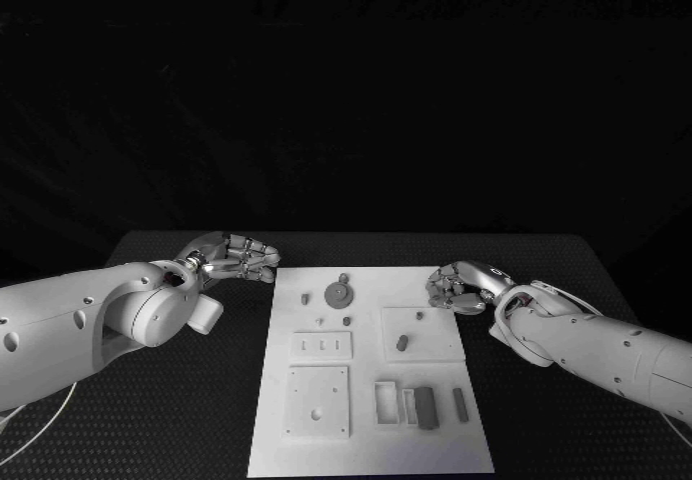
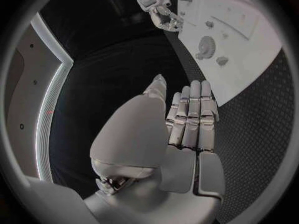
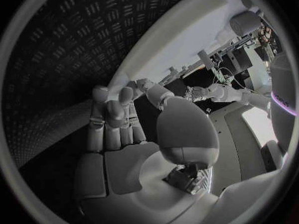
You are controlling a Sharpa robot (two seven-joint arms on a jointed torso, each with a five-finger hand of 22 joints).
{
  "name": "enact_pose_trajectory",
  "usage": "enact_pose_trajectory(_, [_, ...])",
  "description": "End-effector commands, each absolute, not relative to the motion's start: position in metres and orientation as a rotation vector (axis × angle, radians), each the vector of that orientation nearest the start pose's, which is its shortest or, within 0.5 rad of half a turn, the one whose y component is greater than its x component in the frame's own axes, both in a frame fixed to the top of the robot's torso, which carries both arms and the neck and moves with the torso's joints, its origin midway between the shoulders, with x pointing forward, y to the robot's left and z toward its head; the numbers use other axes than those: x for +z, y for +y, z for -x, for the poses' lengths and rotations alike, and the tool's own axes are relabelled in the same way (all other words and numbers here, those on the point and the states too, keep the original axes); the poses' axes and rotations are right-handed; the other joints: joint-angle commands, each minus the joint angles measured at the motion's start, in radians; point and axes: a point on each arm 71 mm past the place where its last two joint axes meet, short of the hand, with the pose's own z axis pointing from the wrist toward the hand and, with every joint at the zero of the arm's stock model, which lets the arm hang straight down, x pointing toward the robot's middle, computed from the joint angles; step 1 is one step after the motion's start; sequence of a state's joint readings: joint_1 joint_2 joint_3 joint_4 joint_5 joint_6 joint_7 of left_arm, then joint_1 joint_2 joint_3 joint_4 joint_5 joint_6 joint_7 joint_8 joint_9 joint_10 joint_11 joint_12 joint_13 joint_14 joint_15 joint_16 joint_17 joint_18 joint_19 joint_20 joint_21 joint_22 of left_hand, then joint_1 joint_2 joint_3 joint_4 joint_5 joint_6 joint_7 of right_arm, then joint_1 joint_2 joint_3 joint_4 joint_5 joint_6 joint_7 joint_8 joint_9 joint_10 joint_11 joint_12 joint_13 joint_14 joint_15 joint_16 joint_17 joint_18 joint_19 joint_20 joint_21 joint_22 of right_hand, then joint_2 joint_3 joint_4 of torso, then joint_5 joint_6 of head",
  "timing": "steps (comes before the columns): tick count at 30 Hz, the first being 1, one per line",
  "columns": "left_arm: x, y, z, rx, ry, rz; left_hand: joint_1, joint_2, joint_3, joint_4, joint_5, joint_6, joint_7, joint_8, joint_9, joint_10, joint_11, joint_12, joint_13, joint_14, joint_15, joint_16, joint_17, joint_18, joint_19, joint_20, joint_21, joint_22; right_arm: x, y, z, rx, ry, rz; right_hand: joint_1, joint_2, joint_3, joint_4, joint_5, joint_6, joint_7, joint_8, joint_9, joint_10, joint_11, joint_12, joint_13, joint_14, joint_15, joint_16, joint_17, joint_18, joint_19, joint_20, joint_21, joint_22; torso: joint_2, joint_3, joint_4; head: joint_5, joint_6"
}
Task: Assemble the parts on the task board
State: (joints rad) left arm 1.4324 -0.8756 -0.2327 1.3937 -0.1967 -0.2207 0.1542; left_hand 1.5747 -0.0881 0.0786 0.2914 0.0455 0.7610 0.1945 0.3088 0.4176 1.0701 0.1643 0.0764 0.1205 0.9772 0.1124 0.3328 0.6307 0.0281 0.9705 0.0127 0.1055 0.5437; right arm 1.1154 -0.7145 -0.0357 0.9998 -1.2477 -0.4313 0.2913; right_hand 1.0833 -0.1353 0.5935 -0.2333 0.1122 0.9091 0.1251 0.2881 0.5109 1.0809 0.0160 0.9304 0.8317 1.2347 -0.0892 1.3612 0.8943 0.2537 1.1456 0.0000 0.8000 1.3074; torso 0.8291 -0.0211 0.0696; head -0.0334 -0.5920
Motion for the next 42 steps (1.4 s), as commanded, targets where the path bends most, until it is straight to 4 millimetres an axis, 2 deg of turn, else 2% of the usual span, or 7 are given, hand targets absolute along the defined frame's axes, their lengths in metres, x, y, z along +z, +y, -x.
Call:
enact_pose_trajectory(1, [-0.1491,0.2633,-0.5233,-1.225,1.670,0.889,0.000,-0.007,-0.004,-0.001,0.005,-0.002,0.020,-0.004,-0.001,0.004,0.001,-0.006,0.002,-0.003,0.002,-0.003,0.001,0.003,0.000,0.002,-0.005,-0.002,-0.2466,-0.2911,-0.5397,0.630,1.602,0.019,-0.003,-0.003,-0.001,-0.007,0.001,0.002,0.006,-0.006,-0.001,-0.009,0.002,0.009,0.010,0.000,-0.002,0.007,0.002,0.008,0.001,-0.003,0.005,0.022,0.000,0.0004,-0.0002,0.000,-0.001])
enact_pose_trajectory(9, [-0.1492,0.2635,-0.5235,-1.224,1.670,0.889,0.000,-0.007,-0.004,-0.001,0.005,-0.002,0.020,-0.004,-0.001,0.004,0.001,-0.006,0.002,-0.003,0.002,-0.004,0.002,0.003,0.000,0.002,-0.005,-0.002,-0.2468,-0.2923,-0.5396,0.632,1.606,0.020,0.001,-0.015,-0.004,-0.018,0.001,-0.015,0.012,-0.018,-0.004,-0.021,0.008,0.029,0.035,-0.002,0.004,0.010,0.007,0.008,-0.002,-0.003,0.007,0.022,0.000,0.0010,-0.0007,-0.001,-0.002])
enact_pose_trajectory(13, [-0.1492,0.2634,-0.5235,-1.224,1.670,0.889,0.000,-0.007,-0.004,-0.001,0.005,-0.002,0.020,-0.004,-0.001,0.004,0.001,-0.006,0.002,-0.003,0.002,-0.004,0.002,0.003,0.000,0.002,-0.005,-0.002,-0.2469,-0.2925,-0.5395,0.634,1.608,0.019,-0.001,-0.027,-0.007,-0.022,0.001,-0.041,0.021,-0.034,-0.009,-0.033,0.016,0.035,0.046,-0.007,0.012,0.010,0.010,0.008,-0.005,-0.001,0.008,0.021,0.000,0.0002,-0.0003,-0.002,-0.002])
enact_pose_trajectory(22, [-0.1492,0.2637,-0.5235,-1.223,1.670,0.889,0.001,-0.007,-0.004,-0.001,0.005,-0.002,0.020,-0.004,-0.001,0.004,0.001,-0.006,0.002,-0.003,0.002,-0.004,0.002,0.003,0.000,0.002,-0.005,-0.002,-0.2476,-0.2943,-0.5396,0.643,1.619,0.015,0.010,-0.025,-0.002,-0.029,0.001,-0.050,0.025,-0.039,-0.011,-0.040,0.020,0.039,0.055,-0.011,0.016,0.012,0.013,0.008,-0.008,-0.001,0.008,0.021,0.000,0.0002,0.0003,0.000,-0.001])
enact_pose_trajectory(30, [-0.1493,0.2637,-0.5234,-1.224,1.672,0.889,0.001,-0.007,-0.003,-0.001,0.005,-0.002,0.020,-0.004,-0.001,0.004,0.001,-0.006,0.002,-0.003,0.002,-0.005,0.003,0.003,0.000,0.002,-0.006,-0.001,-0.2476,-0.2939,-0.5397,0.649,1.617,0.021,0.021,0.009,0.002,-0.039,0.001,-0.017,0.018,-0.021,-0.001,-0.041,0.014,0.049,0.067,-0.012,0.011,0.014,0.016,0.008,-0.011,0.002,0.012,0.022,0.000,0.0000,-0.0003,-0.001,-0.002])
enact_pose_trajectory(42, [-0.1493,0.2632,-0.5235,-1.224,1.673,0.889,0.000,-0.006,-0.003,-0.001,0.005,-0.002,0.020,-0.004,-0.002,0.004,0.001,-0.007,0.002,-0.003,0.002,-0.005,0.003,0.003,0.000,0.002,-0.006,-0.001,-0.2463,-0.2999,-0.5411,0.617,1.593,0.004,0.008,0.052,0.000,-0.040,0.001,0.090,-0.022,0.036,0.036,-0.014,-0.024,0.083,0.091,-0.008,-0.025,0.013,0.018,0.008,-0.010,-0.001,0.020,0.021,-0.001,-0.0002,0.0007,-0.001,-0.002])
